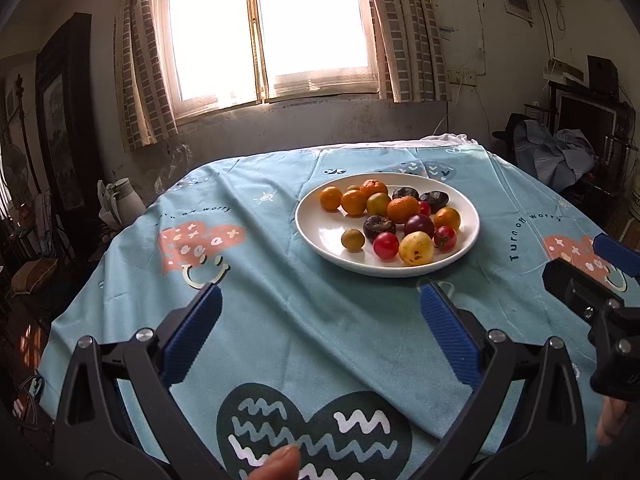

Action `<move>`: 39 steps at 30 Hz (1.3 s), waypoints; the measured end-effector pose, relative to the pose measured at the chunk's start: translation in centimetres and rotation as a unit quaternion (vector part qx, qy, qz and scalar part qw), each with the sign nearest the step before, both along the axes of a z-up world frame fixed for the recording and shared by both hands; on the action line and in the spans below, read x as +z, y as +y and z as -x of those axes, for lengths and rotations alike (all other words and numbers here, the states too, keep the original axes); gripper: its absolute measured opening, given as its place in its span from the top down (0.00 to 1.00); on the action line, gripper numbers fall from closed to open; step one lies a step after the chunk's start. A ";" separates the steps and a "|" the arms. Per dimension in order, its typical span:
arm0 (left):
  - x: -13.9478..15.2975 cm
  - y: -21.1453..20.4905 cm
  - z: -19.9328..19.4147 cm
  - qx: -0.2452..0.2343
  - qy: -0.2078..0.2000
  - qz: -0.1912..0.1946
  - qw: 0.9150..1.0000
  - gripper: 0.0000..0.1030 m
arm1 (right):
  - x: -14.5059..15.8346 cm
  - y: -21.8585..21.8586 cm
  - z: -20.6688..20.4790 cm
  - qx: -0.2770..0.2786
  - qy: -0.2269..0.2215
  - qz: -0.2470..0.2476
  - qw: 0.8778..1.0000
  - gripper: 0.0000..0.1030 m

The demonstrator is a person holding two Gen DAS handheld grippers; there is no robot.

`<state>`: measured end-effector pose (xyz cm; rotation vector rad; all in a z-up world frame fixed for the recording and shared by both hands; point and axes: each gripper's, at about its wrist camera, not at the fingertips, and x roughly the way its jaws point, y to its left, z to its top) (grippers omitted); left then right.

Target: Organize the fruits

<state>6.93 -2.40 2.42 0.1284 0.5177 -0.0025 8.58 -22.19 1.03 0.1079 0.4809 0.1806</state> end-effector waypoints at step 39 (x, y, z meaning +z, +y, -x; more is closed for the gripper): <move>-0.2 0.4 -0.2 -0.003 0.015 0.015 1.000 0.02 | -1.4 1.5 -0.8 -0.006 0.026 0.045 0.999 0.01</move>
